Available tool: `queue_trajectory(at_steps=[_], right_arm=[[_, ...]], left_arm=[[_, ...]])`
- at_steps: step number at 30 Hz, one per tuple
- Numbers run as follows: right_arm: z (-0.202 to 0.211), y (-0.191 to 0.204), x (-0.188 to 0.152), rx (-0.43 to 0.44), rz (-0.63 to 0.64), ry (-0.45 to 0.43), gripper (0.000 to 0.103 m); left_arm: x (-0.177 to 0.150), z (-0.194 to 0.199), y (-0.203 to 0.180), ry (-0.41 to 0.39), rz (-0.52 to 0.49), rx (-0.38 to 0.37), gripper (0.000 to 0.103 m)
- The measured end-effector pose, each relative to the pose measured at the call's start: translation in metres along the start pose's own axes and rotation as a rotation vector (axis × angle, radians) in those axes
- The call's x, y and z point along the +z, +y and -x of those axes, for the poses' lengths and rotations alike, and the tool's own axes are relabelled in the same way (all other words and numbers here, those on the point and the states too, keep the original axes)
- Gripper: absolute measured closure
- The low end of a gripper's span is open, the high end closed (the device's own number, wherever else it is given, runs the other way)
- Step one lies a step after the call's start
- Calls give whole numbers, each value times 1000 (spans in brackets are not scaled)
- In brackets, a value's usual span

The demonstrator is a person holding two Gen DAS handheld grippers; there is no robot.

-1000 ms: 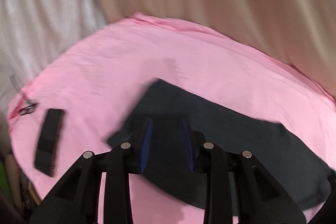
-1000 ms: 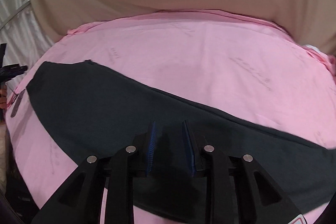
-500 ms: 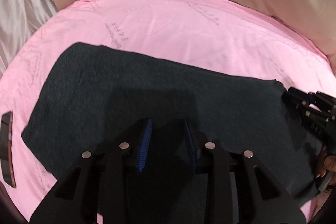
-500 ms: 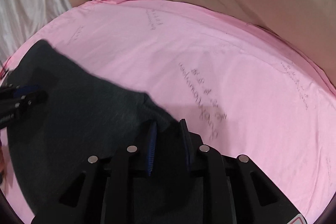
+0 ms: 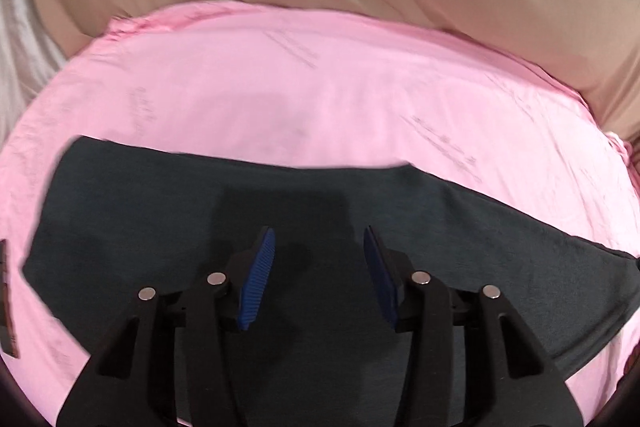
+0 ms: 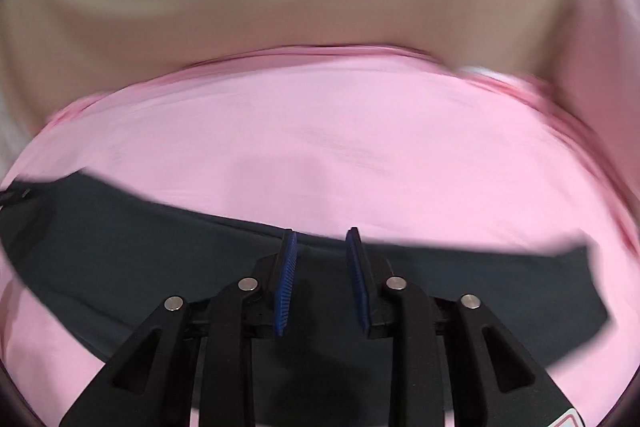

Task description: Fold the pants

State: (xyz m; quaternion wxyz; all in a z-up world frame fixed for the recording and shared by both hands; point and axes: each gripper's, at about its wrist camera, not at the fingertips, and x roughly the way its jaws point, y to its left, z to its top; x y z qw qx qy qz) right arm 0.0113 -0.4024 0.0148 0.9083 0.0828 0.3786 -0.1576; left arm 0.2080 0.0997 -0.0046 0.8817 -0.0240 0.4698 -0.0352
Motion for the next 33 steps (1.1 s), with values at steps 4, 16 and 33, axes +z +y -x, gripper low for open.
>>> queue_trajectory(at_steps=[4, 16, 33], right_arm=[[12, -114, -5, -134, -160, 27, 62], [-40, -150, 36, 51, -81, 33, 100], [14, -179, -32, 34, -191, 39, 55]], left_arm=[[-4, -18, -36, 36, -33, 0, 58], [3, -42, -69, 59, -16, 151, 55], [19, -57, -67, 22, -21, 265, 44]])
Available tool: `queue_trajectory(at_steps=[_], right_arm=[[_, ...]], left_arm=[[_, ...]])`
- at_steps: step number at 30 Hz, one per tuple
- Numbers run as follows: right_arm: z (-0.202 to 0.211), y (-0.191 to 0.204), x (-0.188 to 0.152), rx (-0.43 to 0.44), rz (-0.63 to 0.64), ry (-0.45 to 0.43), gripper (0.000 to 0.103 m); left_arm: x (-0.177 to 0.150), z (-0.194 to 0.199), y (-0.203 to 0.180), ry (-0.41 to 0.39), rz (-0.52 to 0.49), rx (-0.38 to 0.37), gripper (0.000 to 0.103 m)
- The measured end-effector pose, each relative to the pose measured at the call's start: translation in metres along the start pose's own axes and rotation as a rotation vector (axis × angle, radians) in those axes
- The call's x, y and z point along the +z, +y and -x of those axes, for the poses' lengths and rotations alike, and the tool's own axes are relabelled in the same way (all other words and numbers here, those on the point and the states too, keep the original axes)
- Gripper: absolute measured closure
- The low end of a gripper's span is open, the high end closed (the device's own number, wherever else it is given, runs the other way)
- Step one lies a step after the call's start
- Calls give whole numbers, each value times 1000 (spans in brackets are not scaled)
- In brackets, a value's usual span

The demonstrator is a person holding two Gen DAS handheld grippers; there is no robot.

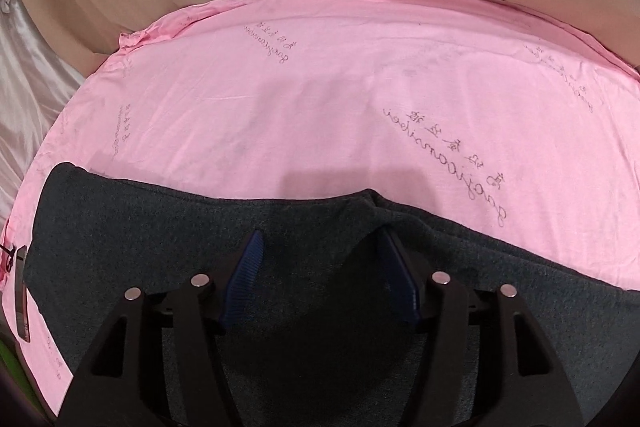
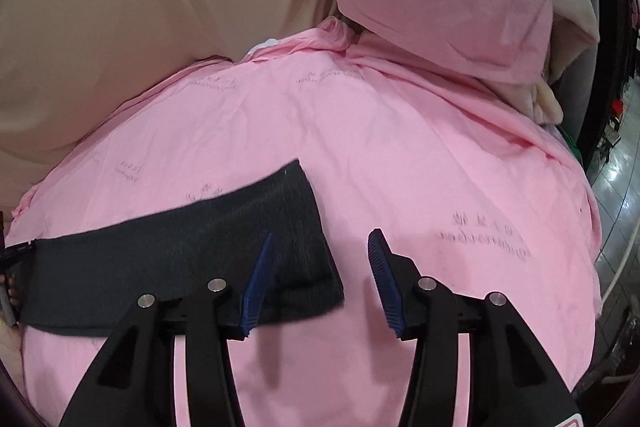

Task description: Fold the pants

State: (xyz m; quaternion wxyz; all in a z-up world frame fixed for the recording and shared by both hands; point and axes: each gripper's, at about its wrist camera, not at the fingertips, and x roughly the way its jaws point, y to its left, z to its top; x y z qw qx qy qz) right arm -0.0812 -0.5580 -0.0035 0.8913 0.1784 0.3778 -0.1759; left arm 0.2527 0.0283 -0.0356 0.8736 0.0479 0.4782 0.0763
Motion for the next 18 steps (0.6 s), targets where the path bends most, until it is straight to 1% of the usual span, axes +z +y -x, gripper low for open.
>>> queue_trajectory(at_steps=[2, 3, 5, 6, 7, 8, 10, 11, 12, 13, 14, 15, 16, 18], right_arm=[[-8, 3, -4, -17, 18, 22, 55], [-14, -1, -1, -16, 17, 23, 55], [-25, -2, 3, 7, -1, 24, 55], [-30, -2, 4, 22, -12, 41, 66], [-35, 0, 6, 41, -8, 67, 87], [-33, 4, 9, 45, -3, 77, 98], [-2, 10, 18, 64, 21, -3, 99], [15, 10, 21, 58, 27, -34, 99], [24, 5, 23, 49, 33, -43, 99], [22, -3, 23, 33, 26, -19, 99], [11, -11, 19, 3, 16, 33, 100], [-7, -18, 11, -92, 30, 99, 103], [-21, -23, 4, -157, 45, 146, 103], [-21, -35, -2, -121, -10, 114, 103]], left_arm=[[-2, 1, -2, -11, -6, 9, 44], [-3, 1, -2, -13, -6, 13, 43], [-3, 1, -3, -14, -2, 20, 42], [-3, 1, -3, -14, 0, 24, 39], [-3, 1, -2, -12, 2, 28, 35], [-2, 0, 0, -9, 4, 28, 34], [-1, -2, 4, 0, 6, 20, 28], [0, -3, 6, 5, 8, 13, 28], [1, -4, 7, 11, 10, 5, 27], [1, -4, 8, 12, 10, 2, 27], [1, -3, 7, 7, 5, 6, 26], [-1, -3, 5, -1, -2, 15, 26], [-1, -3, 5, -7, -8, 23, 26], [-3, -1, 1, -23, -22, 45, 25]])
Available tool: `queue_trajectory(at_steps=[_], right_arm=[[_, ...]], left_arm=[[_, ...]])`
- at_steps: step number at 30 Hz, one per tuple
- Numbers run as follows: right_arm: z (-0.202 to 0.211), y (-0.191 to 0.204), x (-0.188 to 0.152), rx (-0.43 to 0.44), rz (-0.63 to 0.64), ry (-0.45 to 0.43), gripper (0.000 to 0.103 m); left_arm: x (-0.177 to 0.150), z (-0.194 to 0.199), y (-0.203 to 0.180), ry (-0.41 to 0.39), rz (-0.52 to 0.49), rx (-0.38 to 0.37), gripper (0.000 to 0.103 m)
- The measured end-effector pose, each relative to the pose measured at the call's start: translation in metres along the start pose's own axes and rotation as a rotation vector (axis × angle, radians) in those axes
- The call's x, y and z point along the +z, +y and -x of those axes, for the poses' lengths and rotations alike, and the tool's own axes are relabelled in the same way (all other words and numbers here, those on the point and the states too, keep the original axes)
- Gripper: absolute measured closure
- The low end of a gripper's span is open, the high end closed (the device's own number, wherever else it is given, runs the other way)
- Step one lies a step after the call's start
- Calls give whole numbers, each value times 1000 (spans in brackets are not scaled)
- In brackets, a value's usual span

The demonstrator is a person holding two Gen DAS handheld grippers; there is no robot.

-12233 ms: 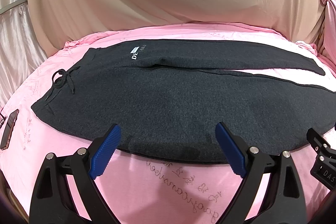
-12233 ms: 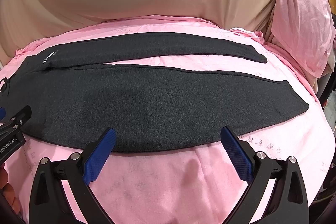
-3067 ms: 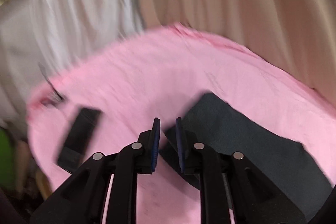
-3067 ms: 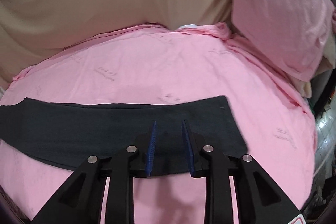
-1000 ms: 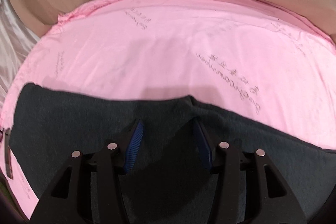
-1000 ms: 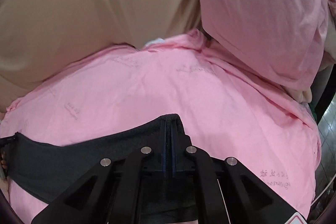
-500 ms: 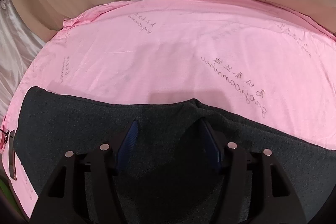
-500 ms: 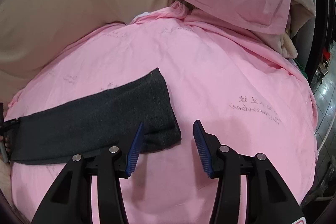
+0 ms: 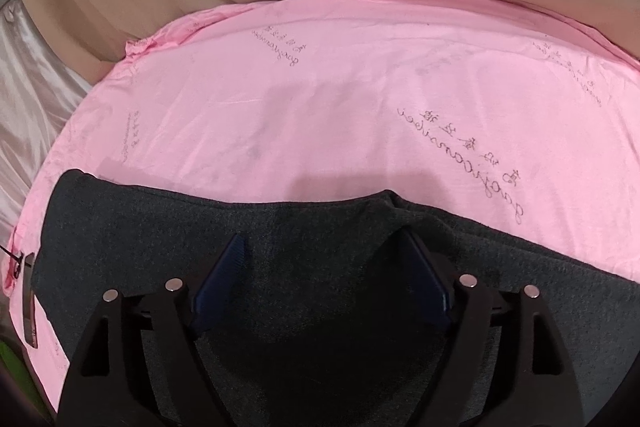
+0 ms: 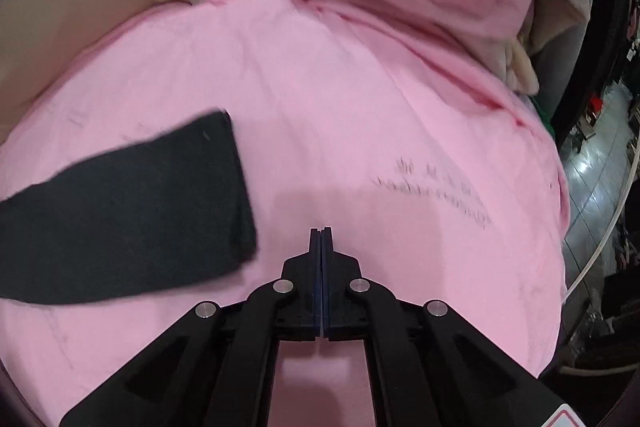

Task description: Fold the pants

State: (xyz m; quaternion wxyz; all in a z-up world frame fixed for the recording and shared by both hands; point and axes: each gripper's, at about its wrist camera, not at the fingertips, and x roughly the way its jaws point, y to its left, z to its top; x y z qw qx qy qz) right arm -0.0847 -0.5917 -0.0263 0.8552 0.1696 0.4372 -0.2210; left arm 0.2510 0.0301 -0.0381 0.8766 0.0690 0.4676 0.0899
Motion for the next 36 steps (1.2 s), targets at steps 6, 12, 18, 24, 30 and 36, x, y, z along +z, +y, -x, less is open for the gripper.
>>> queue_trajectory(at_steps=[6, 12, 18, 24, 30, 36], right_arm=[[46, 39, 9, 104, 36, -129, 95], [-23, 123, 27, 96, 253, -45, 99], [-39, 65, 66, -45, 40, -119, 97], [-1, 62, 53, 5, 64, -167, 92], [-25, 72, 35, 66, 119, -81, 103], [-34, 29, 52, -154, 5, -114, 103]], left_arm=[[-3, 22, 11, -27, 45, -106, 31], [-25, 74, 4, -173, -26, -100, 29], [-45, 93, 16, -215, -103, -72, 23], [-59, 89, 27, -201, -60, -110, 22], [-75, 94, 8, -211, -101, -107, 21], [-83, 100, -6, -239, -132, -85, 20]])
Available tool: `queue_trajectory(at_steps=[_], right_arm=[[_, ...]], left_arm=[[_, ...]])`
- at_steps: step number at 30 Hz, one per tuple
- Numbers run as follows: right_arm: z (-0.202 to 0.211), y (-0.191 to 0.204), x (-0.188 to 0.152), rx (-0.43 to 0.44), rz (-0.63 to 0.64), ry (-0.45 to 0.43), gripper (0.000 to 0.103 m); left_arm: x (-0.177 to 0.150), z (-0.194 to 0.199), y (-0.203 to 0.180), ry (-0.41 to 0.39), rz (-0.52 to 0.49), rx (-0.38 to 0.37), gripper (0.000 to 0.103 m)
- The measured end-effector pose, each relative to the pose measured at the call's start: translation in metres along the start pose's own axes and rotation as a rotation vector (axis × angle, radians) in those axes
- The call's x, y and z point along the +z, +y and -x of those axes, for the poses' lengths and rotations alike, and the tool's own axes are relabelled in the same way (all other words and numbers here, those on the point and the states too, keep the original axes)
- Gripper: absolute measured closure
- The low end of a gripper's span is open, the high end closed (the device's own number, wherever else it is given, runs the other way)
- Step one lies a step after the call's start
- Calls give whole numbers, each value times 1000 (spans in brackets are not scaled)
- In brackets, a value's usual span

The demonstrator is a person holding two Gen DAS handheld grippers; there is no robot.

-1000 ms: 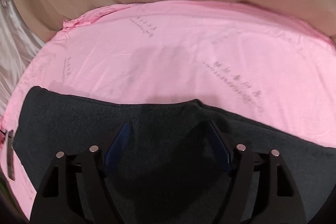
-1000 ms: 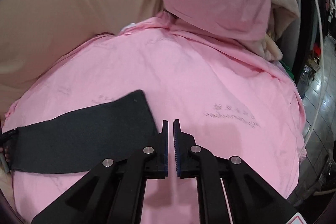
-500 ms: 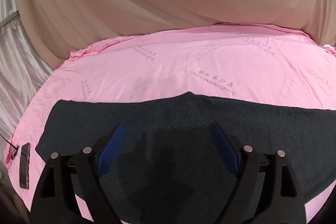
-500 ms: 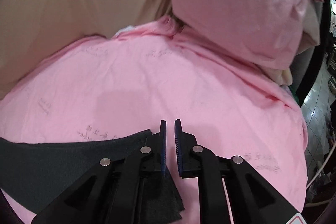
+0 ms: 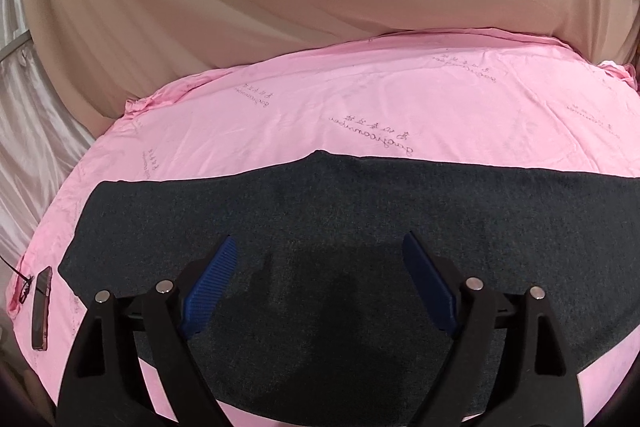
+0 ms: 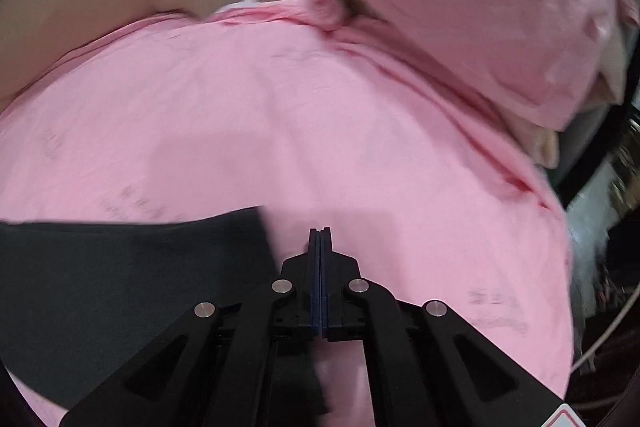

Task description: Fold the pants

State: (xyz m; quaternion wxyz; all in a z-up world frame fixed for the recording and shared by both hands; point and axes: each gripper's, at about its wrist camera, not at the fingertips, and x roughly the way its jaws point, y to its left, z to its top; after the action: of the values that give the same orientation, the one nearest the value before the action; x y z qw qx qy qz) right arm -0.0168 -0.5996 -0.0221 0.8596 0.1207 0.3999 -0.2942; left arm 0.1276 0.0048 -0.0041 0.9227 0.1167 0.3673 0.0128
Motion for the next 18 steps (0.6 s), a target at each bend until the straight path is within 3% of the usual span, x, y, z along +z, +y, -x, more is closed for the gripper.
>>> queue_trajectory(at_steps=[2, 4, 7, 11, 15, 18], right_arm=[[24, -19, -5, 91, -86, -39, 103], [49, -17, -16, 144, -73, -59, 98], [78, 8, -40, 202, 8, -73, 98], [86, 50, -60, 318, 53, -36, 97], [87, 76, -75, 337, 75, -21, 93], [84, 68, -83, 294, 29, -10, 79]], left_arm=[[-1, 2, -1, -6, -7, 4, 19], [-2, 4, 0, -14, 0, 3, 16], [-5, 8, 3, -15, 27, -9, 16], [-13, 17, 14, -9, 63, -11, 16], [-28, 23, 60, 18, 122, 58, 15], [-41, 24, 111, 56, 197, 95, 15]])
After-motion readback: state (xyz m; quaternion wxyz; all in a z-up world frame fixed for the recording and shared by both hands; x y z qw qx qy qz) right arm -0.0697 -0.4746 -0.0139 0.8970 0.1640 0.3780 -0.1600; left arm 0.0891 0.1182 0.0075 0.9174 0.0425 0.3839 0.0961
